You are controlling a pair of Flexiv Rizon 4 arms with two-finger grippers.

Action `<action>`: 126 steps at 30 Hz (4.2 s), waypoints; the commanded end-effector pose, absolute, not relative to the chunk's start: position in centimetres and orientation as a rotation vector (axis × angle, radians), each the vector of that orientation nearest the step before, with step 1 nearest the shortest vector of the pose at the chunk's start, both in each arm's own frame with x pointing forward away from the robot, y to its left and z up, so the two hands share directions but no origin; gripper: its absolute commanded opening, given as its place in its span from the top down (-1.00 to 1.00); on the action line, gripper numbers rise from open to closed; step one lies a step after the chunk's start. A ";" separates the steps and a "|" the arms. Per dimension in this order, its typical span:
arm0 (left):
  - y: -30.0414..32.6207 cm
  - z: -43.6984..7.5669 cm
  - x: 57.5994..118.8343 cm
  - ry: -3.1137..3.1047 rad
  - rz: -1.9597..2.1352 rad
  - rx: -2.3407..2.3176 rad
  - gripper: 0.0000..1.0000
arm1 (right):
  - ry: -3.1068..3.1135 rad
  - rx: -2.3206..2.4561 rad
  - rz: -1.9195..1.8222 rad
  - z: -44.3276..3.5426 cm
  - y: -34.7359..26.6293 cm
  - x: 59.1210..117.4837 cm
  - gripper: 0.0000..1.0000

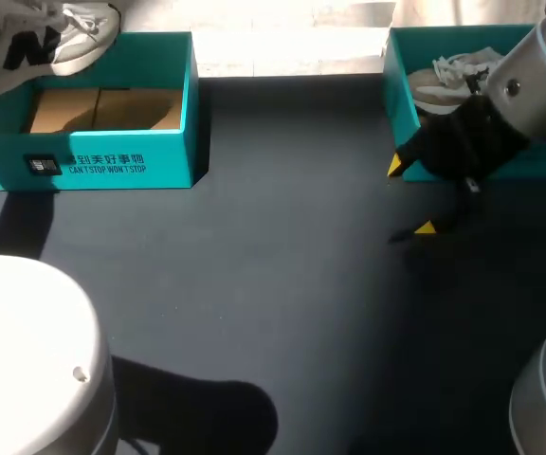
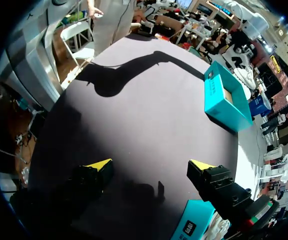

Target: Take the shoe out of the shoebox, open the shoe tongue, remove and reinsert the insole, then place the shoe into the shoebox

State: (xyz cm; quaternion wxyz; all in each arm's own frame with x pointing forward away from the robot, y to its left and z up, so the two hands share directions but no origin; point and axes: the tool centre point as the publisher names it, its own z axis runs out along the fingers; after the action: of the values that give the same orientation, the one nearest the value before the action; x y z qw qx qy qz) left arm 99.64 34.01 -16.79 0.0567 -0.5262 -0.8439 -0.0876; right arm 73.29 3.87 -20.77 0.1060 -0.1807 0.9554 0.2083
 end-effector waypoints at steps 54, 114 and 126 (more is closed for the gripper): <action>31.3 -22.6 107.5 -2.195 -0.415 -2.055 1.00 | 2.816 -0.532 0.611 -20.8 4.0 73.3 -1.00; 30.8 -38.8 104.8 -2.079 -0.247 -1.950 1.00 | 2.816 -0.532 0.611 -20.8 4.0 73.3 -1.00; 30.7 -37.2 104.6 -2.080 -0.240 -1.997 -0.70 | 2.816 -0.532 0.611 -20.8 4.0 73.3 -1.00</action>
State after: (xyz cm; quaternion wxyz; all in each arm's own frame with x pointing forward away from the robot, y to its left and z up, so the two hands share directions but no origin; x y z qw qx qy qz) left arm 105.07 30.72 -37.71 0.1278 -0.6838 -0.7138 -0.0811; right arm 73.29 3.87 -20.77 0.1060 -0.1807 0.9554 0.2083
